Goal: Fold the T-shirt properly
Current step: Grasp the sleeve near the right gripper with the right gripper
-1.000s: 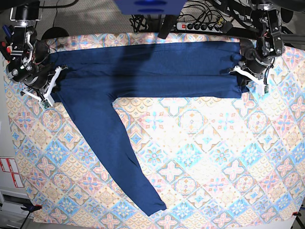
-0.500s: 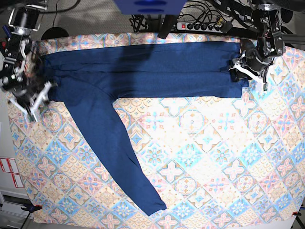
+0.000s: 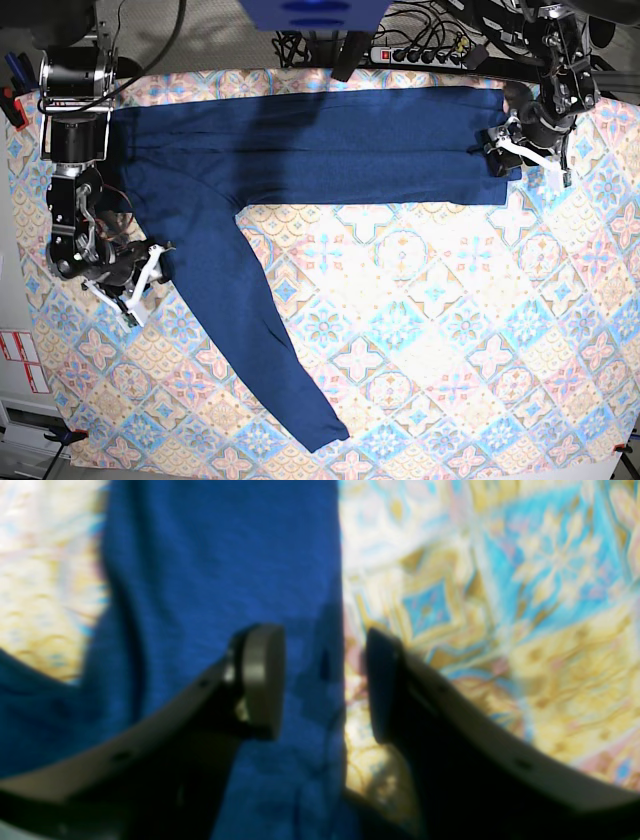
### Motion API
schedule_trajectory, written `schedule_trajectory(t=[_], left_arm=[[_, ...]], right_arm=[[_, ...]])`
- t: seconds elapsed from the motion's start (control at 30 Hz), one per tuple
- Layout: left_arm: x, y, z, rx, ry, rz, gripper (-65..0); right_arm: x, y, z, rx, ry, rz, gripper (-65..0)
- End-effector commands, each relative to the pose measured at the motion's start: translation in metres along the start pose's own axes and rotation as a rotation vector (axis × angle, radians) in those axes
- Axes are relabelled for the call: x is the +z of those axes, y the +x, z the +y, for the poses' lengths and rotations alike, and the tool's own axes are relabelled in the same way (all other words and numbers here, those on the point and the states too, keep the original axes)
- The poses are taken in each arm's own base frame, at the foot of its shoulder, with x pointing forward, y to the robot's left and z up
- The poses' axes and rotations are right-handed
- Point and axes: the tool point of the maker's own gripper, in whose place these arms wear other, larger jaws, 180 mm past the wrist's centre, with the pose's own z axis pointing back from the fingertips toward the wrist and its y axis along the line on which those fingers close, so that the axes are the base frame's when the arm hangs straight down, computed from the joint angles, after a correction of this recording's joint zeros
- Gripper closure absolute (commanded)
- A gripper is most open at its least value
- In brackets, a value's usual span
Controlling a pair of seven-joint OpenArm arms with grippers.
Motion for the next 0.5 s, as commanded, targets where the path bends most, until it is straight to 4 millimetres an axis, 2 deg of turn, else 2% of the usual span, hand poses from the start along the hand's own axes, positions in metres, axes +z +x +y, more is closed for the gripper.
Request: schedule_trajectory(t=[0.0, 0.23, 0.33, 0.47], left_arm=[[0.004, 0.017, -0.010, -0.007, -0.036, -0.051, -41.6], [0.013, 0.034, -0.030, 0.050, -0.124, -0.111, -41.6], [0.015, 0.037, -0.036, 0.073, -0.151, -0.124, -41.6], [0.016, 0.035, -0.037, 0.089, -0.162, -0.121, -41.6]], right_arm=[[0.002, 0.024, -0.006, 0.004, 0.002, -0.064, -25.5], [-0.024, 0.017, -0.003, -0.031, 0.044, -0.044, -25.5], [-0.031, 0.008, -0.001, -0.043, 0.055, -0.036, -25.5], [-0.038, 0.008, -0.002, -0.054, 0.060, -0.045, -25.5]])
